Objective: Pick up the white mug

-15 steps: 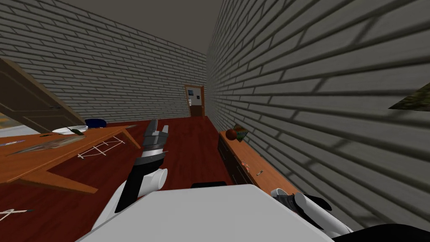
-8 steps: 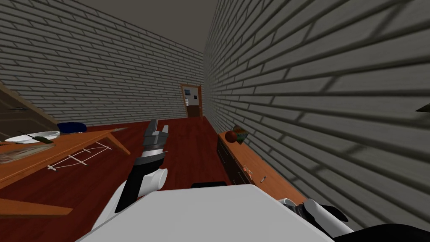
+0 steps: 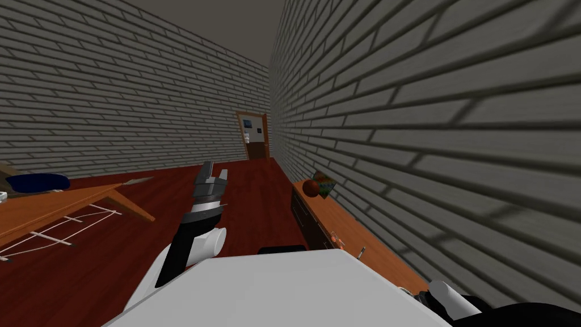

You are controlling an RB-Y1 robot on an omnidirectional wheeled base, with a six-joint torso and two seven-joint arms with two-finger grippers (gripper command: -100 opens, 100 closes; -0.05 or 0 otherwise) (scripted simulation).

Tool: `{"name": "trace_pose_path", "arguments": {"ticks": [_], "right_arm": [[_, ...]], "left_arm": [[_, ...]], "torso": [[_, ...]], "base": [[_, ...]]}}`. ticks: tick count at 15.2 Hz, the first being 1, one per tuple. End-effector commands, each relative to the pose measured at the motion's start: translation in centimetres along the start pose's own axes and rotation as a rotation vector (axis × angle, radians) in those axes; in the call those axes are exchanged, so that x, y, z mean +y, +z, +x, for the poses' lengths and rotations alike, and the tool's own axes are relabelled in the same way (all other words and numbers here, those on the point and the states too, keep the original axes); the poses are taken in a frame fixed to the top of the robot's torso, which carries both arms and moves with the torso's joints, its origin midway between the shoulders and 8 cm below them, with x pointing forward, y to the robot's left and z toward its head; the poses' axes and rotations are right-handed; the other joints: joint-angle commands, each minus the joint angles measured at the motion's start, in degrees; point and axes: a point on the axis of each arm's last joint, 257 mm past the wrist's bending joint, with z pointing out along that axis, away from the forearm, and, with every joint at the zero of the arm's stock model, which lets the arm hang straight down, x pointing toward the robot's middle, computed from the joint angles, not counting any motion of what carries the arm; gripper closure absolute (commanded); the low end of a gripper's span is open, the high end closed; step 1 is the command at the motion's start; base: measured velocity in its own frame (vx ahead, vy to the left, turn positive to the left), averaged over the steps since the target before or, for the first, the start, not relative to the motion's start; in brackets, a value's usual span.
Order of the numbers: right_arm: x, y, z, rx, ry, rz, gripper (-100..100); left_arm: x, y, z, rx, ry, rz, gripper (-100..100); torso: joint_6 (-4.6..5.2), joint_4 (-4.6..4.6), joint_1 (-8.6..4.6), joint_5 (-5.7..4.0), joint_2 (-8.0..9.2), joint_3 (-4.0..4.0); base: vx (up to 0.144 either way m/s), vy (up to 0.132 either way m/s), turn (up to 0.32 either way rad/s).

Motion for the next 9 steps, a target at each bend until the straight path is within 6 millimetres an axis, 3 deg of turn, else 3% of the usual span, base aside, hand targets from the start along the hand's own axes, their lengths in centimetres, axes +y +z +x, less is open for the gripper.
{"name": "trace_pose_path", "arguments": {"ticks": [1, 9], "right_arm": [[0.0, 0.0, 0.0, 0.0, 0.0, 0.0, -100], [-0.9, 1.1, 2.1, 0.02, -0.077, 0.003, -100]], "left_arm": [[0.0, 0.0, 0.0, 0.0, 0.0, 0.0, 0], [0.0, 0.0, 0.0, 0.0, 0.0, 0.0, 0]], "torso": [[0.0, 0.0, 0.0, 0.0, 0.0, 0.0], [0.0, 0.12, 0.03, -0.01, 0.57, 0.32]], "base": [[0.107, -0.01, -0.036], [0.037, 0.0, -0.15]]}}
